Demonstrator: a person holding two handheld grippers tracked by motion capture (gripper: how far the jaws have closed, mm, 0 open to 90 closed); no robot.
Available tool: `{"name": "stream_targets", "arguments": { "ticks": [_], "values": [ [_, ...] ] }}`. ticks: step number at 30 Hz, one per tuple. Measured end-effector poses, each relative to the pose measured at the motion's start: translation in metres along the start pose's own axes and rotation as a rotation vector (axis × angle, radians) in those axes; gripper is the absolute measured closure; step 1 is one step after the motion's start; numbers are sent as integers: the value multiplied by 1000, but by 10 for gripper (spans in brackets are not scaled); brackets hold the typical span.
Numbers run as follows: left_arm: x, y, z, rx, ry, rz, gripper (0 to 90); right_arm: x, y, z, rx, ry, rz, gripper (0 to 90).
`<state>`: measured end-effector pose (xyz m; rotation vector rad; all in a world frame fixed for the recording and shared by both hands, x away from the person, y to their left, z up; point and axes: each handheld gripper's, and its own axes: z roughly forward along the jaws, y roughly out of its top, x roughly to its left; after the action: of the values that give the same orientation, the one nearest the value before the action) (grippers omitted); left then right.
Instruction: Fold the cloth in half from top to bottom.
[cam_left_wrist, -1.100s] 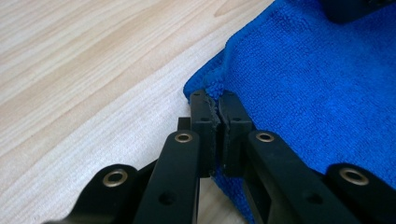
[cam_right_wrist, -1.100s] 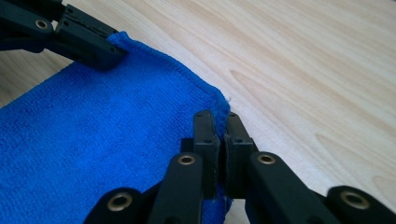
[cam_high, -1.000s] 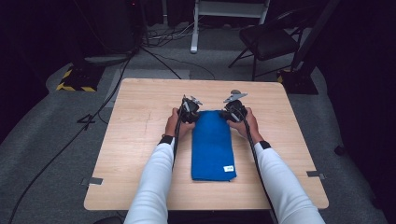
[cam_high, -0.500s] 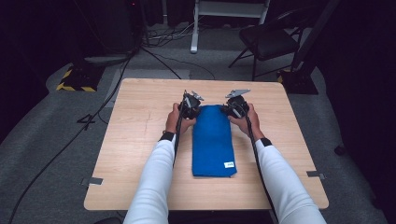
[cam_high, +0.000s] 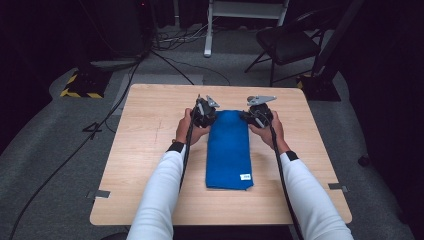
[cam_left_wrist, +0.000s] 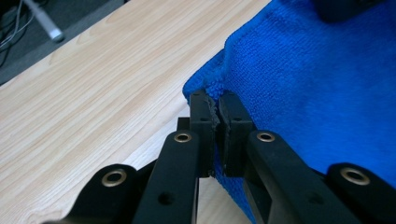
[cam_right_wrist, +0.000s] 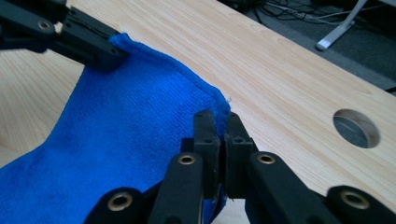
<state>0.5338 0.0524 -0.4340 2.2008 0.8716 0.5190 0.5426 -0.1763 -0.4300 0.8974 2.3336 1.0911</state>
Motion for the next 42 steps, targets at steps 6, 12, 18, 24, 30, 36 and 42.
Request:
{"name": "stream_targets", "arguments": {
  "ticks": [6, 12, 18, 24, 30, 36, 42],
  "values": [
    [-9, -3, -13, -25, -23, 45, 855, 4, -3, -14, -19, 17, -24, 873],
    [-13, -10, -26, -45, -41, 66, 853, 12, -7, -27, -45, 56, -48, 873],
    [-20, -19, -40, -62, -72, 130, 840, 21, -14, -41, -65, 104, -75, 873],
    [-30, -33, -52, -88, -110, 179, 818, 30, -26, -51, -65, 166, -99, 873],
    [-39, -48, -56, -88, -154, 184, 823, 43, -39, -59, -55, 220, -133, 872],
    [-48, -59, -62, -66, -187, 234, 820, 51, -48, -65, -46, 247, -142, 871],
    [-53, -69, -67, -64, -218, 238, 815, 56, -54, -71, -47, 271, -148, 869]
  ]
}}
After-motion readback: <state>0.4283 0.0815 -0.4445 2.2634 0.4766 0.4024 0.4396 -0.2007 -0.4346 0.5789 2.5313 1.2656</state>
